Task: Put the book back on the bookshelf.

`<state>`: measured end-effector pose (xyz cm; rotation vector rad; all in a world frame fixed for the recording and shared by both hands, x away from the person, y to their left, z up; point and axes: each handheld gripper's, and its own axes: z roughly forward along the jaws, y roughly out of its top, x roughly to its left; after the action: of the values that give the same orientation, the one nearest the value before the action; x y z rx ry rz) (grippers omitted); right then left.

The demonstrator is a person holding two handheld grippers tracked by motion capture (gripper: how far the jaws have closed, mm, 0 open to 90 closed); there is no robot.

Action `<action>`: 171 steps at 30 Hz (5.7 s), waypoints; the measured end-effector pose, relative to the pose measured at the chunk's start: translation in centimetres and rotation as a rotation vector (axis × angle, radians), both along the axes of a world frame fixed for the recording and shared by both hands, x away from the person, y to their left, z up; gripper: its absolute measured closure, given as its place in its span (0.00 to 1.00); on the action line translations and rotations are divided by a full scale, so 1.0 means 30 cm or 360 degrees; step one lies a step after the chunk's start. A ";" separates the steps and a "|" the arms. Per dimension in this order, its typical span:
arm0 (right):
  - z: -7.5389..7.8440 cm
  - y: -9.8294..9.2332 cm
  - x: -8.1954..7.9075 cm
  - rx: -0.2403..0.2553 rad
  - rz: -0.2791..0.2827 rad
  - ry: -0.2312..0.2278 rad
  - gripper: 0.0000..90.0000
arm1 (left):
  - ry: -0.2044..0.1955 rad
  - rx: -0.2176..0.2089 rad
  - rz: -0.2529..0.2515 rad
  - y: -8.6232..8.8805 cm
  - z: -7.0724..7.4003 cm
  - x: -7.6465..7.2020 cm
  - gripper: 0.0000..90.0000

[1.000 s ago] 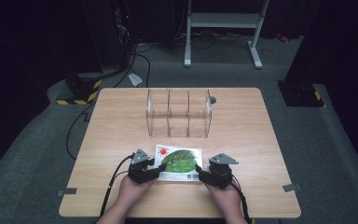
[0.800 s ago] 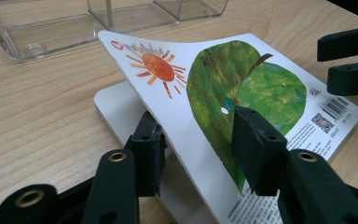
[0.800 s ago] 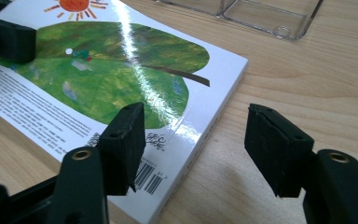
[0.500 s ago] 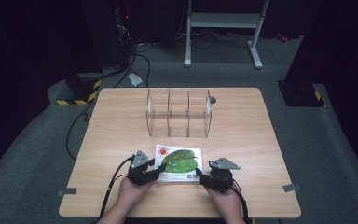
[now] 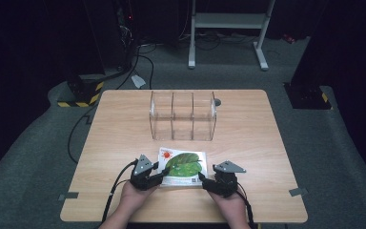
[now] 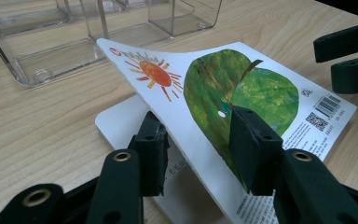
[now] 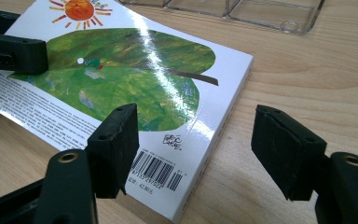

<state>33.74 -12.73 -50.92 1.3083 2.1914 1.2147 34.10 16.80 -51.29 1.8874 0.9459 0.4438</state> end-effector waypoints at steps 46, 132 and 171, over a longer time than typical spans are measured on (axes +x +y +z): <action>-0.016 0.040 0.057 0.0101 0.0062 0.0133 0.24 | -0.0342 0.0057 -0.0167 0.006 0.039 -0.076 0.70; 0.011 0.027 0.048 0.0131 -0.0011 0.0018 0.35 | -0.0298 0.0057 -0.0044 -0.009 0.024 -0.060 0.72; 0.055 0.015 0.000 0.0104 -0.0051 -0.0231 0.38 | -0.0250 0.0149 -0.0028 -0.027 0.002 -0.050 0.76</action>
<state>33.74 -12.27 -49.26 1.2341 2.0384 1.3349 32.60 15.98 -51.25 1.9122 0.8164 0.6258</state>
